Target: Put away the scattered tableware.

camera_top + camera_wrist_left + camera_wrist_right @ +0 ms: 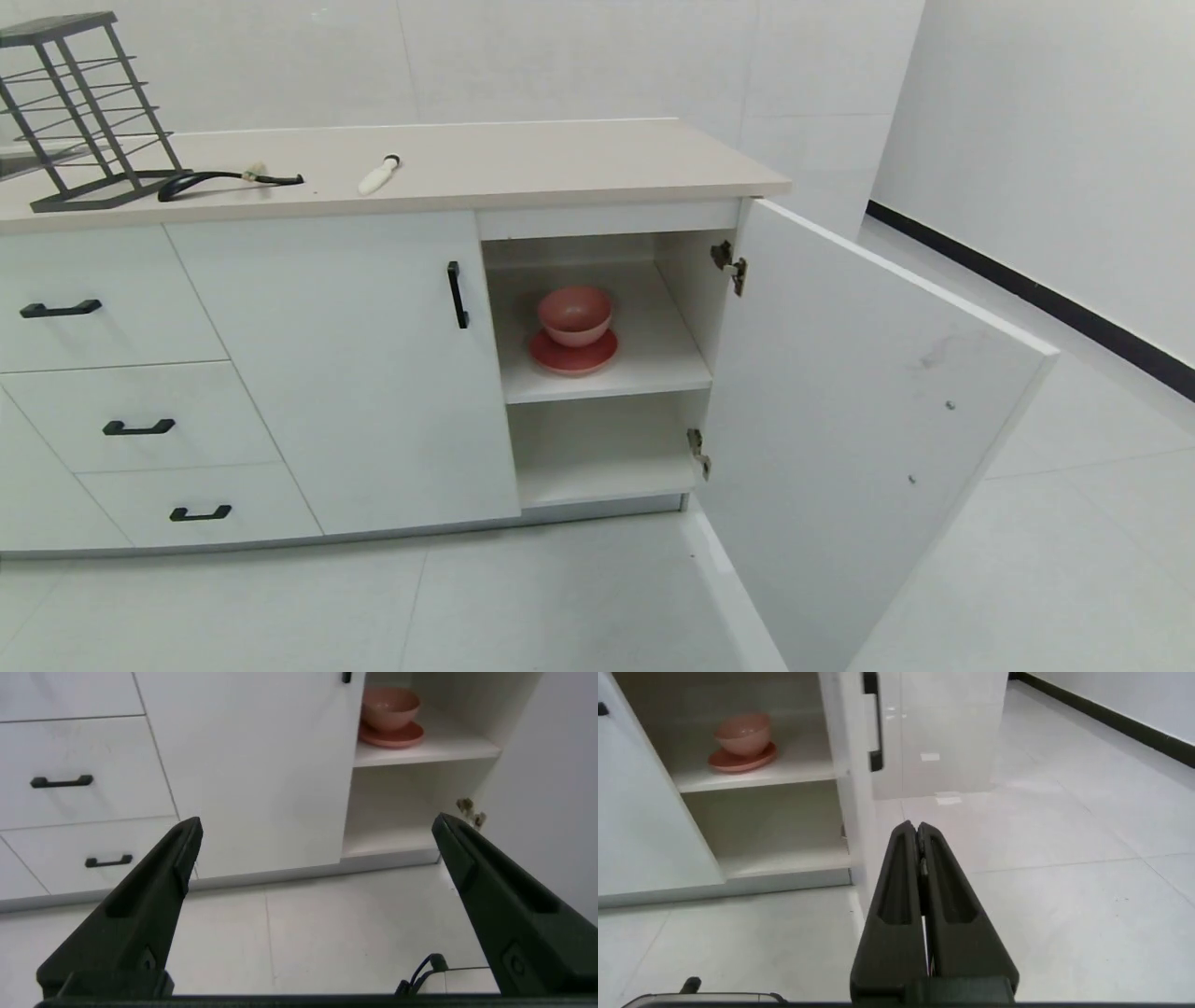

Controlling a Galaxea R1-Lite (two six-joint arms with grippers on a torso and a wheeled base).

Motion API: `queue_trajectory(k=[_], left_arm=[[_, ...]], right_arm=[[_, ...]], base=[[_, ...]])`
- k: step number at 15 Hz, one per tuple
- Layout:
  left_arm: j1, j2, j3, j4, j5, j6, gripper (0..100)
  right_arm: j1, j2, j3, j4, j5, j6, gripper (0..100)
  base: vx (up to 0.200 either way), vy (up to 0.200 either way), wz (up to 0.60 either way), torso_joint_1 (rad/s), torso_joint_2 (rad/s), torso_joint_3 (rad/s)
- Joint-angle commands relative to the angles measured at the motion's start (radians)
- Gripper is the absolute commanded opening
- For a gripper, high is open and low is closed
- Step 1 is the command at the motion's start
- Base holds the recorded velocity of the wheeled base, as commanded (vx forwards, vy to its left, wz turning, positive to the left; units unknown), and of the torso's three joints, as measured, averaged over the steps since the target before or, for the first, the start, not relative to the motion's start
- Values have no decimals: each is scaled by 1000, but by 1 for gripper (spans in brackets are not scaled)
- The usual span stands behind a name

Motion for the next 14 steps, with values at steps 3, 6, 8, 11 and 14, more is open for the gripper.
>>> queue_trajectory(k=[3,6,8,11,14], left_arm=[[0,0,0,0,0,0,100],[0,0,0,0,0,2,100],[0,0,0,0,0,3,100],[0,0,0,0,0,3,100],[0,0,0,0,0,3,100]], right_arm=[[-1,2,0,0,1,-2,0],[-1,2,0,0,1,-1,0],[1,2,0,0,1,-1,0],[1,2,0,1,5,-24,0],[-4,11,-58,-38,14,-48,0]], base=[[0,-67,0,2,2,-1],[0,0,0,0,0,0],[0,0,0,0,0,0],[0,0,0,0,0,0],[0,-133,0,2,3,0]])
